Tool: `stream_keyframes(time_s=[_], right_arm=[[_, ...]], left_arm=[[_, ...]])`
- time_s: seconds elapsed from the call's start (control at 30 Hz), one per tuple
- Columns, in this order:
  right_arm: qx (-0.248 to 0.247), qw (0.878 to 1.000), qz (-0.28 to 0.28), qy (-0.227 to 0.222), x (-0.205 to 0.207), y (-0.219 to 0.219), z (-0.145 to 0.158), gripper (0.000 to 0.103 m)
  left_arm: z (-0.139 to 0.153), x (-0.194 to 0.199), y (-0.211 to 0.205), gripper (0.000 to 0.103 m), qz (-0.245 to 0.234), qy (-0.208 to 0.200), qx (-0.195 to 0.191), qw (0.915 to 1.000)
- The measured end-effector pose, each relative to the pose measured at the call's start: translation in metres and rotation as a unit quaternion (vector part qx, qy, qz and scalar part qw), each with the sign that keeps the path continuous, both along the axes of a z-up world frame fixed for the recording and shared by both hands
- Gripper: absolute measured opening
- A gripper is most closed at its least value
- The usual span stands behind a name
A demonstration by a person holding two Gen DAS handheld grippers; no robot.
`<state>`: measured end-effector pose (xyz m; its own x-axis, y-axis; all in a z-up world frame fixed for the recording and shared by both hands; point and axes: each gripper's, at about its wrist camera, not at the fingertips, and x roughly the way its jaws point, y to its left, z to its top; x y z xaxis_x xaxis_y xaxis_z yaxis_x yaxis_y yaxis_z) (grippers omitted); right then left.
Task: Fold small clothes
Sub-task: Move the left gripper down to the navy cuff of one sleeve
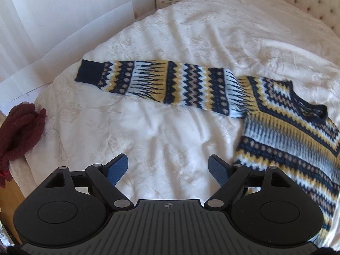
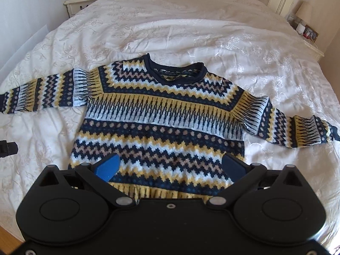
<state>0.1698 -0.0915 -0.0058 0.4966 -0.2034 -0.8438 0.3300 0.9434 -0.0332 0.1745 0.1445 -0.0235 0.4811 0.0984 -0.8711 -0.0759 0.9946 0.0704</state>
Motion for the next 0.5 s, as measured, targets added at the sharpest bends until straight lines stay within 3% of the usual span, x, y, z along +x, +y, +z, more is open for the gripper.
stream_keyframes(time_s=[0.1,0.2,0.3,0.5], right_arm=[[0.011,1.000,-0.010,0.001,0.021,0.004,0.001,0.099],[0.028,0.999,-0.008,0.012,0.040,0.008,-0.003,0.085],[0.056,0.998,-0.011,-0.008,0.049,0.012,-0.004,0.085],[0.085,0.993,-0.039,-0.075,0.057,0.021,-0.008,0.086]], left_arm=[[-0.009,0.033,0.031,0.082,0.017,-0.006,0.011,0.9998],[-0.022,0.065,0.062,0.082,0.037,-0.006,0.011,0.9992],[-0.036,0.090,0.089,0.077,0.054,-0.007,0.008,0.9985],[-0.066,0.123,0.132,0.076,0.067,-0.041,0.014,0.9968]])
